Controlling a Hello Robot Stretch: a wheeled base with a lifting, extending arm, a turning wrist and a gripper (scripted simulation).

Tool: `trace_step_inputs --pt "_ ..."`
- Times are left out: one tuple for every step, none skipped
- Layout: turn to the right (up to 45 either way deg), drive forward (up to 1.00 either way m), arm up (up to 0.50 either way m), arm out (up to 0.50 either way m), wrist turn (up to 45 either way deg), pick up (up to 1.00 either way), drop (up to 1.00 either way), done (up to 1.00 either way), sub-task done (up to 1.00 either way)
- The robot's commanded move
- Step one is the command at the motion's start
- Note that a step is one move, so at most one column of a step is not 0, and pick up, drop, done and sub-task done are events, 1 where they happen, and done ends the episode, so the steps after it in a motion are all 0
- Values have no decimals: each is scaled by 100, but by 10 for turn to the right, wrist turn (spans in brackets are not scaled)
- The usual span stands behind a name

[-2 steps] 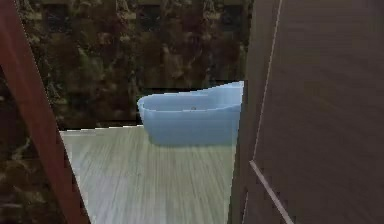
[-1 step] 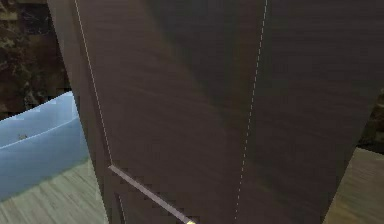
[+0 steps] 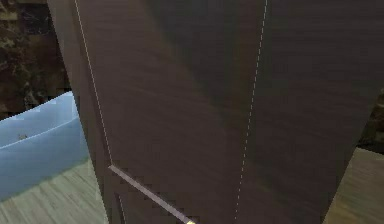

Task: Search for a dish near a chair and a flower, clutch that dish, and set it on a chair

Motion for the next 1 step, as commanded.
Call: trace_step_inputs --pt "450 0 0 0 0 0 0 0 0"
